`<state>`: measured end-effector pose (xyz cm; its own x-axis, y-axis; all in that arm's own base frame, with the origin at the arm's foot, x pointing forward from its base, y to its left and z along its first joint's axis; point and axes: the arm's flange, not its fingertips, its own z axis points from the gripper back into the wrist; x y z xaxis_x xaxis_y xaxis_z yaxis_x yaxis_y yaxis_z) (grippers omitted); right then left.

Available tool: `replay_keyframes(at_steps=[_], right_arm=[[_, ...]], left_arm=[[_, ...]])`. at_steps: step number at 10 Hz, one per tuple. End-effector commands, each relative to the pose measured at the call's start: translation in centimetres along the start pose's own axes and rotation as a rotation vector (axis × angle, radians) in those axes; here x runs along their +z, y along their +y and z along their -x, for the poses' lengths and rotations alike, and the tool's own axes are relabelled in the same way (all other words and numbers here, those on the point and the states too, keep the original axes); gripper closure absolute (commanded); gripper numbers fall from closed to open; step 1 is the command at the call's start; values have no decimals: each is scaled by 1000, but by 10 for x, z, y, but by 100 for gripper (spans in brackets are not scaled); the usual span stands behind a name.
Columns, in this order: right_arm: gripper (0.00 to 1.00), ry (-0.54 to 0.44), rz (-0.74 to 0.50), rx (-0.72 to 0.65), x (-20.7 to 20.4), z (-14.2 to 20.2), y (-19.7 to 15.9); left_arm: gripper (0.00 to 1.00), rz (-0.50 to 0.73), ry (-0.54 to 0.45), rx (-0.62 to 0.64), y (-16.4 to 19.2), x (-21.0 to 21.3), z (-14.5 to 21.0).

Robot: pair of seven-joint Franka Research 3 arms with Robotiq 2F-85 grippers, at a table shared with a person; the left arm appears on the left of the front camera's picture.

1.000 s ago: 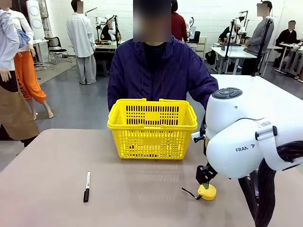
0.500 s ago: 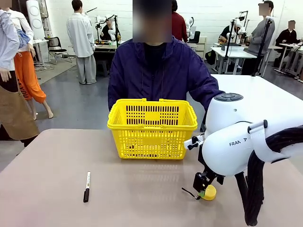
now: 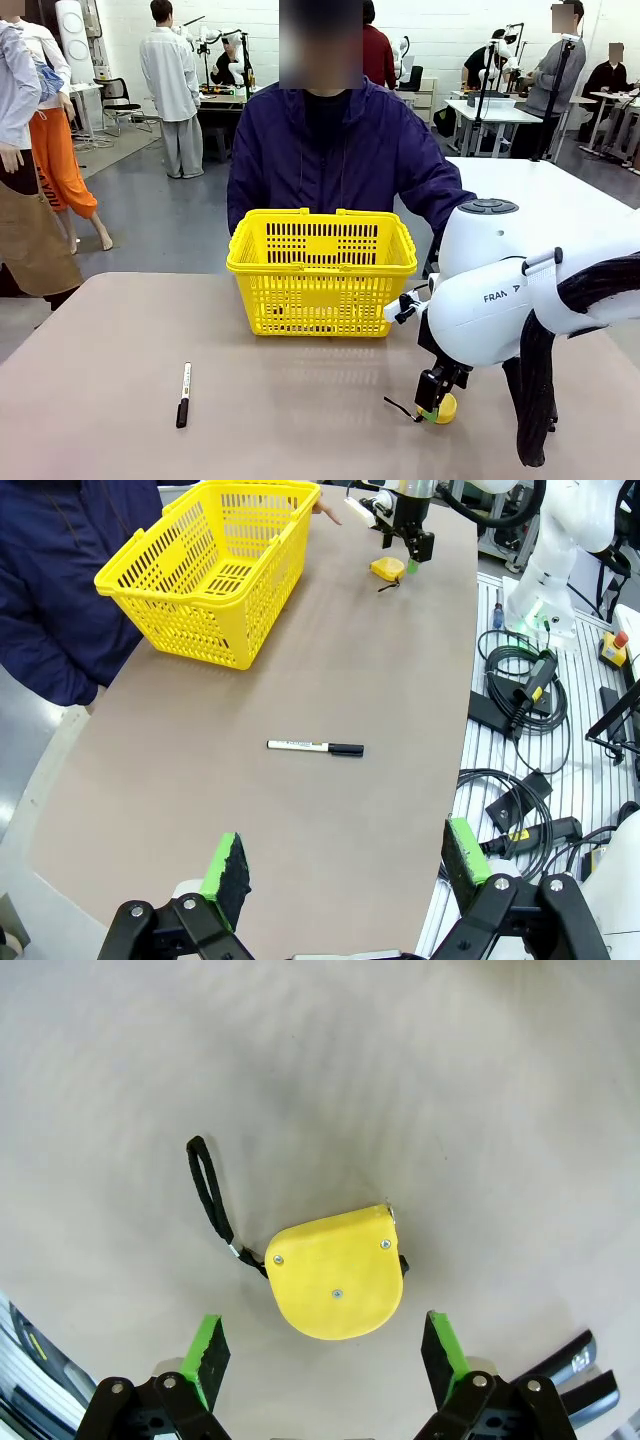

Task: Place the items the person wants into the basket.
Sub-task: Pick up the item the person points to and place it in the Market Basket.

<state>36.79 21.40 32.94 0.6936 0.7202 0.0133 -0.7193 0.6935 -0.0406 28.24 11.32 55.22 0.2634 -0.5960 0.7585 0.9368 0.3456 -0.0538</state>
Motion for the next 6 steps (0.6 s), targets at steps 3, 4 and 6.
replay_keyframes(at_steps=[3, 4, 6], right_arm=[[0, -71, -39, 111, -4, -3, -6], [0, -79, -43, 121, -6, -4, -7], [0, -66, -52, 127, -11, -5, -9]], left_arm=[[0, 5, -22, -18, 0, 0, 2], [0, 5, -22, -18, 0, 0, 2], [0, 5, -22, -18, 0, 0, 2]])
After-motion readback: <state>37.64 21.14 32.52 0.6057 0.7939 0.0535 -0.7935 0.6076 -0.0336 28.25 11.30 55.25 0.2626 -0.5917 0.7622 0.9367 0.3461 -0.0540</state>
